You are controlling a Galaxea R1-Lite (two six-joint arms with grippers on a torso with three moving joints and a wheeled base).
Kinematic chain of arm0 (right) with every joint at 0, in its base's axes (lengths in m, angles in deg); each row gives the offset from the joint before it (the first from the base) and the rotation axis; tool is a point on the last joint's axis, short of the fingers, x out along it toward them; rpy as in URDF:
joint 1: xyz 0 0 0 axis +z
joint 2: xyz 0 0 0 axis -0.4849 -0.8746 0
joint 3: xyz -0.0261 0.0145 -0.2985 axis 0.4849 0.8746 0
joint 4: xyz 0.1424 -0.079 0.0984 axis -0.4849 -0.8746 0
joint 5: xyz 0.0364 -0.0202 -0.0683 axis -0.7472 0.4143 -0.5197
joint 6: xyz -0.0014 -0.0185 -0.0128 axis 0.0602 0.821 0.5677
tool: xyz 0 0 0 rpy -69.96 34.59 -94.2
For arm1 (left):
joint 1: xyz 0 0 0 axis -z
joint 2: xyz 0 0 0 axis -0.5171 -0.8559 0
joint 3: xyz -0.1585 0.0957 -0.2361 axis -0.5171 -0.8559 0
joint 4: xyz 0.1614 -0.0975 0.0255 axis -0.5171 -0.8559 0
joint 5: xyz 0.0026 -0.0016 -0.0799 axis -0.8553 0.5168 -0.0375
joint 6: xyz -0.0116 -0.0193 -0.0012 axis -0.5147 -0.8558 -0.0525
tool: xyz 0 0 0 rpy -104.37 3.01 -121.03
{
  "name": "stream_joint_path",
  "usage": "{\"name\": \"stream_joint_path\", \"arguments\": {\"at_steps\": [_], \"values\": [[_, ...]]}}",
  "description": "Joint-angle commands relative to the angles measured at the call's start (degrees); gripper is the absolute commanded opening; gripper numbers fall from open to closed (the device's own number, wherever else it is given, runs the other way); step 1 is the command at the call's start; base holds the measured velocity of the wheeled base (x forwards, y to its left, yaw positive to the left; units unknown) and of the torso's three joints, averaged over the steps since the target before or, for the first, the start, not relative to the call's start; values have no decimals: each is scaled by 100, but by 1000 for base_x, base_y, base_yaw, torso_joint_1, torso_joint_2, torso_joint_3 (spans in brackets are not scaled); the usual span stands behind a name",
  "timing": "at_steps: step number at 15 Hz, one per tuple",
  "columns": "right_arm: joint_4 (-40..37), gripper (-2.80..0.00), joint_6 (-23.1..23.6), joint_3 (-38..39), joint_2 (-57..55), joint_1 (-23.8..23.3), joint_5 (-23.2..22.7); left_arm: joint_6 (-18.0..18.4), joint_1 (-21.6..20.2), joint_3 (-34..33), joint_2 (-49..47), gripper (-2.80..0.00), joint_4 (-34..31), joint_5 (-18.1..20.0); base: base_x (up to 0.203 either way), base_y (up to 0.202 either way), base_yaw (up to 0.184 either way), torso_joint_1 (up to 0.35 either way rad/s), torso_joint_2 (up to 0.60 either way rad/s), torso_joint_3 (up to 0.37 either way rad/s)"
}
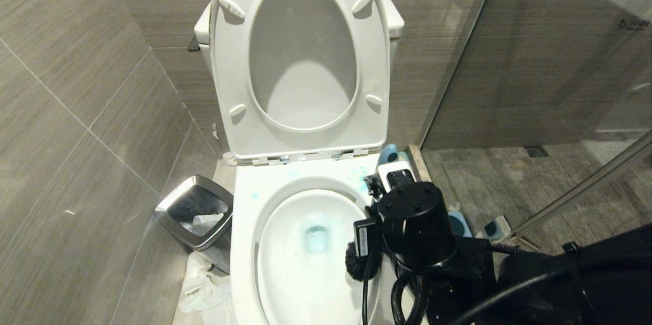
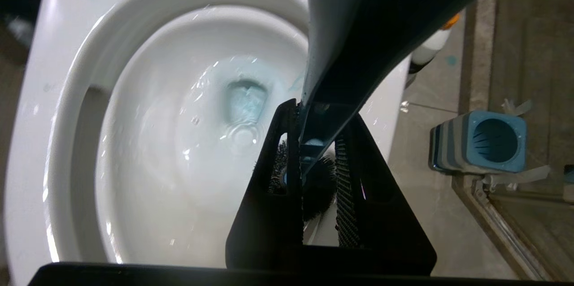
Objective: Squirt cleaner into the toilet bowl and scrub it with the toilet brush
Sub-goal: Scrub the toilet bowl
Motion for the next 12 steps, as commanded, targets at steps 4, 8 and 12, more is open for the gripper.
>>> {"name": "stream_joint_path", "arguments": {"at_steps": [4,8,12], "values": [[-1,-280,58,-1121,-934,-559,-99,0,5,2,-8,-280,-2,2,0,0,0,0,0,0],[-1,-280,286,-2190,-1753,-588,-116,0,2,-6,-8,-280,-2,2,0,0,0,0,0,0],[-69,-280,588,-3520,-2492,-584,-145,0,4,-4,-8,-280,-2,0,0,0,0,0,0,0]]}}
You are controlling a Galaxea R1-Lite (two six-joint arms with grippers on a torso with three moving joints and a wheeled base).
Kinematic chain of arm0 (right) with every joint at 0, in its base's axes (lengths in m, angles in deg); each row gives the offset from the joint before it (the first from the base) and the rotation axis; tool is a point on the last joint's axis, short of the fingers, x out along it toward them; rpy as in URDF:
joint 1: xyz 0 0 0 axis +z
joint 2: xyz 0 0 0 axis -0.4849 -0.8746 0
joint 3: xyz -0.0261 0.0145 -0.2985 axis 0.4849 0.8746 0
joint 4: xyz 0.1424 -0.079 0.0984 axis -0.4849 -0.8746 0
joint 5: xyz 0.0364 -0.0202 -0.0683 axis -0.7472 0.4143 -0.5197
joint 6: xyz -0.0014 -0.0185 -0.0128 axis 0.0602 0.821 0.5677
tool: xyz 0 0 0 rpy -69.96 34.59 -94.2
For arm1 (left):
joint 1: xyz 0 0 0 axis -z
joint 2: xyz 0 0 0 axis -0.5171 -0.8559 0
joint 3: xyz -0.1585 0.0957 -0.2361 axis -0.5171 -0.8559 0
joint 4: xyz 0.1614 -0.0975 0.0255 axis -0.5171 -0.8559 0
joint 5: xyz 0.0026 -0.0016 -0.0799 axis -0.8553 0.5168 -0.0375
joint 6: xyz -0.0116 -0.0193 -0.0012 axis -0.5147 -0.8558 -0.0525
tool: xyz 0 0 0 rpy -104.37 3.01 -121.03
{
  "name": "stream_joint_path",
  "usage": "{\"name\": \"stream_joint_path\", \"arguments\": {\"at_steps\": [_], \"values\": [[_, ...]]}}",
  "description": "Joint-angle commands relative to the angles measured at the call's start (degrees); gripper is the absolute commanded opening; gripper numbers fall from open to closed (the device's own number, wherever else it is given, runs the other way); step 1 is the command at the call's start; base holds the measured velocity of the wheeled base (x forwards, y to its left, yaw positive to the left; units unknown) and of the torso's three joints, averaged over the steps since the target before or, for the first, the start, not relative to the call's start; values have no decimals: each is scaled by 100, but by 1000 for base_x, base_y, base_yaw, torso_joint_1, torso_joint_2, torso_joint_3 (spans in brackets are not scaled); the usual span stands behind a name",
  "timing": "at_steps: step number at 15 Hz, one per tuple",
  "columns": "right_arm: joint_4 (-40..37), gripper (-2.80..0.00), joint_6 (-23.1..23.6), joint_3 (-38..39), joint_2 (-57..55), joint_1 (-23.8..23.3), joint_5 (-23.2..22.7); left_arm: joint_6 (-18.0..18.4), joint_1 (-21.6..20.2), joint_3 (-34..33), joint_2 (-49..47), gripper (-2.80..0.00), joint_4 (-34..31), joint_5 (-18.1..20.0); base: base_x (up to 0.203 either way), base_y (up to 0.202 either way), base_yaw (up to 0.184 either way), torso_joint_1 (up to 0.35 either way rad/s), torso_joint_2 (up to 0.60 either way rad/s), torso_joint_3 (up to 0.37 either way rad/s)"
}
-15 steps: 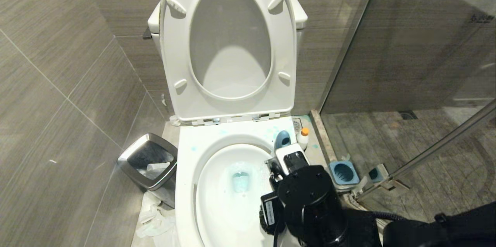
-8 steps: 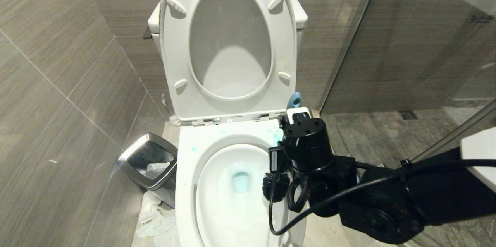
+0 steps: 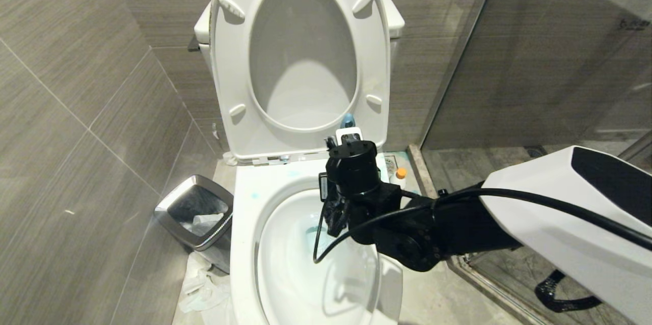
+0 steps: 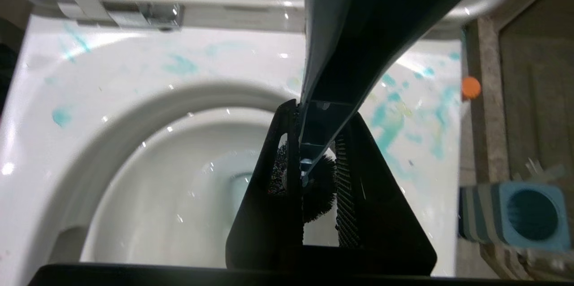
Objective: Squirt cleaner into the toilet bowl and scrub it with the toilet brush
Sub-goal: Scrub the toilet bowl
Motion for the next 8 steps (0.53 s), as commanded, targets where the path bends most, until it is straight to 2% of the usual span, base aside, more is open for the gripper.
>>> {"name": "stream_joint_path", "arguments": {"at_steps": [1,8], "values": [[-111,-280,86,-803,-625,10,-20,0,-1,1,-8,-280,-2,2,0,0,0,0,0,0],[-1216,-280,129,-3015,-1652,184,-91,0,-7,4,-8,-280,-2,2,0,0,0,0,0,0]]}}
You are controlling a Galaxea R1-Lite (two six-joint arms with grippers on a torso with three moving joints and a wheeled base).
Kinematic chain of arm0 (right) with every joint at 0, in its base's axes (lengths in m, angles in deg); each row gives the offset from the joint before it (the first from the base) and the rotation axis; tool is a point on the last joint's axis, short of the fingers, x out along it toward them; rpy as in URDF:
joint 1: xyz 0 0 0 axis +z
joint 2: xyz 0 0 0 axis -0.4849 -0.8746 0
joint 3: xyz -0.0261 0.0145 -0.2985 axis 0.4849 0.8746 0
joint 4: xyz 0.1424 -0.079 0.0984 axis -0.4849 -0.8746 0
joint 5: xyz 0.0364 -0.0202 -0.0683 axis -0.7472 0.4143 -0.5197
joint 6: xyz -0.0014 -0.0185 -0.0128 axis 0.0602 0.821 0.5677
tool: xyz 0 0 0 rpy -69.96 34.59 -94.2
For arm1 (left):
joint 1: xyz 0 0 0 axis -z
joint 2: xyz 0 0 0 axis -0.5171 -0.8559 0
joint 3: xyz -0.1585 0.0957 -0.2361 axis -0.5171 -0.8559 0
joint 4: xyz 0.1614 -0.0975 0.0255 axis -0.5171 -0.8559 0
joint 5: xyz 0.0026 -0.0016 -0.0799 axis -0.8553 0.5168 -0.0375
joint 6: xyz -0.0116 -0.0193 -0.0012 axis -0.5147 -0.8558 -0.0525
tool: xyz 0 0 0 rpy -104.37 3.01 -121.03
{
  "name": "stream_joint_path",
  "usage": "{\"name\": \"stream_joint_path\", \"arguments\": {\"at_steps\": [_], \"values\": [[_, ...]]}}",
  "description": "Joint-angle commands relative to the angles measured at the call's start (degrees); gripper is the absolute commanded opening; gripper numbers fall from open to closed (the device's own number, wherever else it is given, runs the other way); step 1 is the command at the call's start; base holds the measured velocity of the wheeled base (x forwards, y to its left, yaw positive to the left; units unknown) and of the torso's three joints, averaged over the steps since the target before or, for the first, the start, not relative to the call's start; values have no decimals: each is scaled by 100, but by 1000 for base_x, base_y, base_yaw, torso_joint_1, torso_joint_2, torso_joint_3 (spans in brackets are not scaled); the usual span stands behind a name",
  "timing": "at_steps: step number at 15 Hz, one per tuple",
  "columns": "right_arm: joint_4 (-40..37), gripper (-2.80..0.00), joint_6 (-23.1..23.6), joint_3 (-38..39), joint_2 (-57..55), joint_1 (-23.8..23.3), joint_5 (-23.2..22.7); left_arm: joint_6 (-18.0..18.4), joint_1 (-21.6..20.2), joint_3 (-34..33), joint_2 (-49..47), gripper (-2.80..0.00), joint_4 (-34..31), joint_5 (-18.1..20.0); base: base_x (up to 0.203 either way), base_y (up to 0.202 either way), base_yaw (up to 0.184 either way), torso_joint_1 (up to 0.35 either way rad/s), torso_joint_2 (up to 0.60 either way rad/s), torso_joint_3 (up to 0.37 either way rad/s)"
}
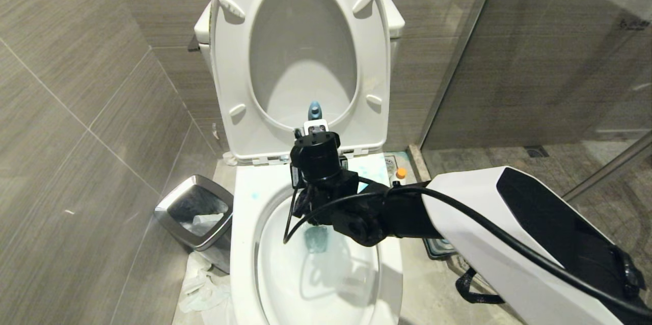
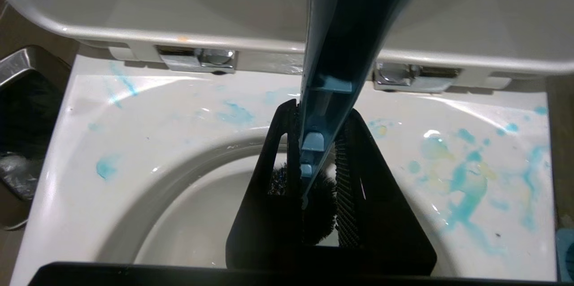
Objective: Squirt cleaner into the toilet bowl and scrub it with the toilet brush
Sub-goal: Scrub the toilet bowl
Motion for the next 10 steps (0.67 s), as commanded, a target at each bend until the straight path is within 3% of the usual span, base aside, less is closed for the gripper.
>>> {"name": "stream_joint_path", "arguments": {"at_steps": [1,10], "values": [[-236,-280,-3,-465,-419,214,-20,0,-2,0,-8,-280,-1,1,0,0,0,0,0,0],[-258,-280,-132,-126,-458,1186,-36,0,0,0,-8,-280,-1,-4,0,0,0,0,0,0]]}}
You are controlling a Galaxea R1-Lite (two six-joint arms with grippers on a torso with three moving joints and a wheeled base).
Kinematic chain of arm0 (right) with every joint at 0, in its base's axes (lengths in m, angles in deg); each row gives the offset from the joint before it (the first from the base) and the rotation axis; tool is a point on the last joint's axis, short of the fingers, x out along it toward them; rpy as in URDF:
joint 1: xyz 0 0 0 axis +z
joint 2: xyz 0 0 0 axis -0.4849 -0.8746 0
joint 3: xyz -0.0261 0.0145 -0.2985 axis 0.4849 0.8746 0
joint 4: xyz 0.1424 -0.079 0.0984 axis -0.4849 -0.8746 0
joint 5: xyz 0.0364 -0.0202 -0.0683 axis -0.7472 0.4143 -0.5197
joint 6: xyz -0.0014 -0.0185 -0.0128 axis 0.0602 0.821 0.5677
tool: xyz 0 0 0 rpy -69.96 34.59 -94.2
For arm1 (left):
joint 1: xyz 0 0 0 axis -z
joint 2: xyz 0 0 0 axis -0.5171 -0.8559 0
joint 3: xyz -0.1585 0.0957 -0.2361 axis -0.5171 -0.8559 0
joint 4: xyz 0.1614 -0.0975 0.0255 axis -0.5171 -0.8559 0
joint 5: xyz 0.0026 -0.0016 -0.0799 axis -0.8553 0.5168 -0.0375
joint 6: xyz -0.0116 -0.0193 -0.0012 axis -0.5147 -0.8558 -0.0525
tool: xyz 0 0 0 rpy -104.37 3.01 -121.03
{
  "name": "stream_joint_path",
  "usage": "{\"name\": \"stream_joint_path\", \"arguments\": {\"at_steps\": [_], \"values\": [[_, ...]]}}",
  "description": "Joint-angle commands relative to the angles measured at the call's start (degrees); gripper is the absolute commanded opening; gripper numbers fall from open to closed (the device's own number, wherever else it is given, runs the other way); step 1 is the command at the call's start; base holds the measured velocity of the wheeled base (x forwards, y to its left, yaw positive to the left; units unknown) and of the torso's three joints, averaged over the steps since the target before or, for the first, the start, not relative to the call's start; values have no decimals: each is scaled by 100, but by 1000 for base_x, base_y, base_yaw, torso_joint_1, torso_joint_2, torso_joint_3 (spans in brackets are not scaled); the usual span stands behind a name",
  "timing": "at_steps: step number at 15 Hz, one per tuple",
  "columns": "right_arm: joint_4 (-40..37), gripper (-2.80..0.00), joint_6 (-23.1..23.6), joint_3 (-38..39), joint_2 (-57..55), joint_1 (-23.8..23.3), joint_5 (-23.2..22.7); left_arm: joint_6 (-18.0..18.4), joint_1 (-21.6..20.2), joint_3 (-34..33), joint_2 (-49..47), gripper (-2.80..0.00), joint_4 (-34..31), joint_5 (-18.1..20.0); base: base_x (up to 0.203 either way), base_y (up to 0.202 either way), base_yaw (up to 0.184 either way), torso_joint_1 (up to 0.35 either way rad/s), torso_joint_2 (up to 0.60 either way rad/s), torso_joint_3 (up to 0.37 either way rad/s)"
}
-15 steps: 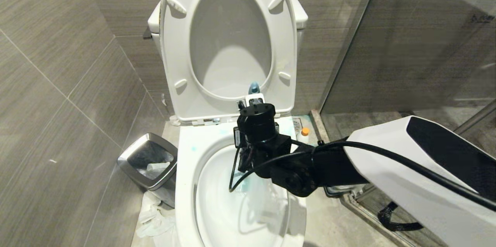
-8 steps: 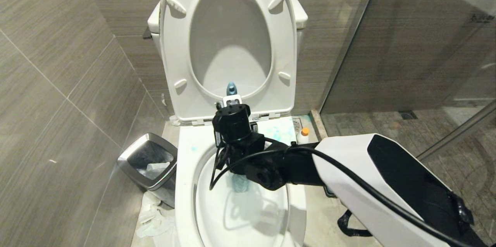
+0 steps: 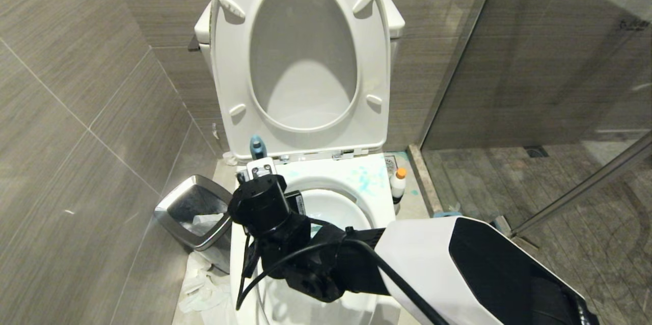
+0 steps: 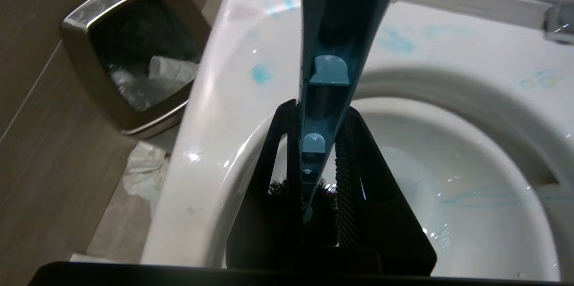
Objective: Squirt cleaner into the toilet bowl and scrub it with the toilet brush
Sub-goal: Scrub the toilet bowl
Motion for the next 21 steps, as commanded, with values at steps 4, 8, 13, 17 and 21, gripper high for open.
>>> {"name": "stream_joint_path", "arguments": {"at_steps": [4,8,13,17,21], "values": [[54,-280,-433,1587,578,538,48,0,-3,2,-8,-280,0,5,0,0,0,0,0,0],[304,-280,-938,3146,1329,893,55,0,-4,-5,-8,-280,0,5,0,0,0,0,0,0],[1128,-280,-1031,4571,2023,945,124,0,4,2,-8,-280,0,5,0,0,0,0,0,0],[1351,-280,-1042,5093,2371,670,245,0,-1,2,-8,-280,0,5,0,0,0,0,0,0],[1530,-280,-1036,5411,2568,213,275,0,-2,0,-8,-280,0,4,0,0,0,0,0,0]]}}
